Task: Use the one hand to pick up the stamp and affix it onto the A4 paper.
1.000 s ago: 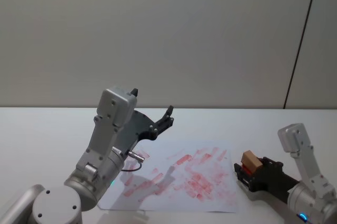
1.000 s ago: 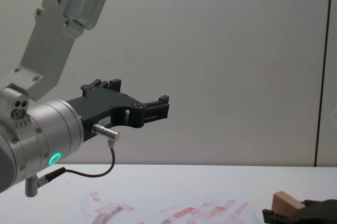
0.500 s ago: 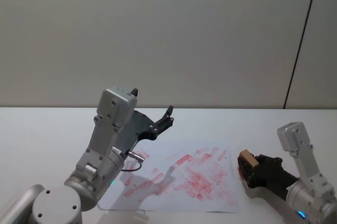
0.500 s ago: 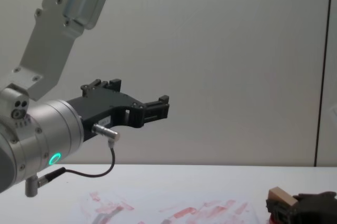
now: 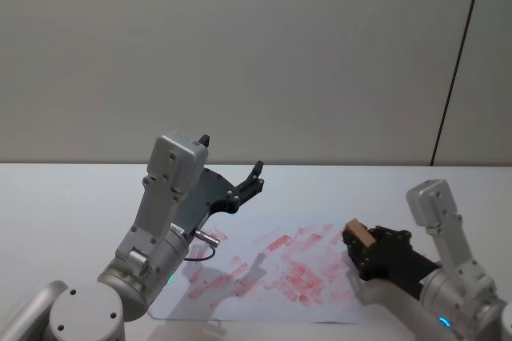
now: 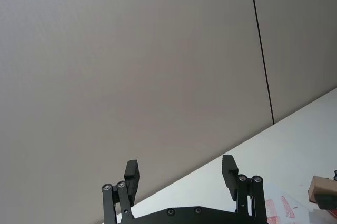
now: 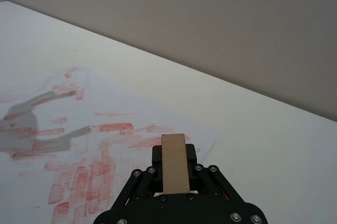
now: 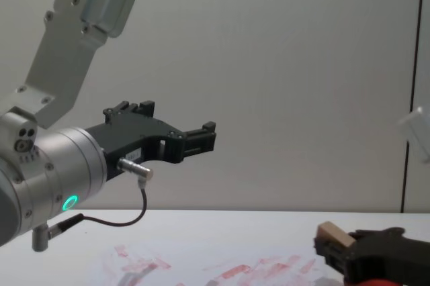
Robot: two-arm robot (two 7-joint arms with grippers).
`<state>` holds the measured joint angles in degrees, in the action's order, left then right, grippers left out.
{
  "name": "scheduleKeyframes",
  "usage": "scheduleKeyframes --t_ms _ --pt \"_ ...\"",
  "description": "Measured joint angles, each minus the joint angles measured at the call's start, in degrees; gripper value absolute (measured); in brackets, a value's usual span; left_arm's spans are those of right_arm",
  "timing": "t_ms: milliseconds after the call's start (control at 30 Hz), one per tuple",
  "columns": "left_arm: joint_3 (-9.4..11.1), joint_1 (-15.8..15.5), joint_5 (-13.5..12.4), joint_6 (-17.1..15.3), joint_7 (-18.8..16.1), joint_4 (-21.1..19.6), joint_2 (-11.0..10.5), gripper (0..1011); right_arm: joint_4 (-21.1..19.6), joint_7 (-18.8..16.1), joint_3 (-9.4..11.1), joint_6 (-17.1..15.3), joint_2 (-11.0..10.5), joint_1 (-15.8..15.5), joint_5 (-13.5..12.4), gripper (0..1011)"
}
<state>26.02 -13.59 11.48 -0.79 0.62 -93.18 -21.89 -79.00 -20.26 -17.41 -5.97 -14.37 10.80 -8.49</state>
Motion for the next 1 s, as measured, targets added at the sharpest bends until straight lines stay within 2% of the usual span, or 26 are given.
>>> scheduleKeyframes --t_ms 433,1000 --pt "0.00 0.00 0.00 0.00 0.00 0.00 0.00 1002 0.61 -2.01 -2.08 -0.45 1.82 0.73 1.44 219" --pt "0.00 0.00 0.00 0.00 0.00 0.00 0.00 1003 6.17 -1.90 -3.59 -0.75 4.24 3.15 3.11 219"
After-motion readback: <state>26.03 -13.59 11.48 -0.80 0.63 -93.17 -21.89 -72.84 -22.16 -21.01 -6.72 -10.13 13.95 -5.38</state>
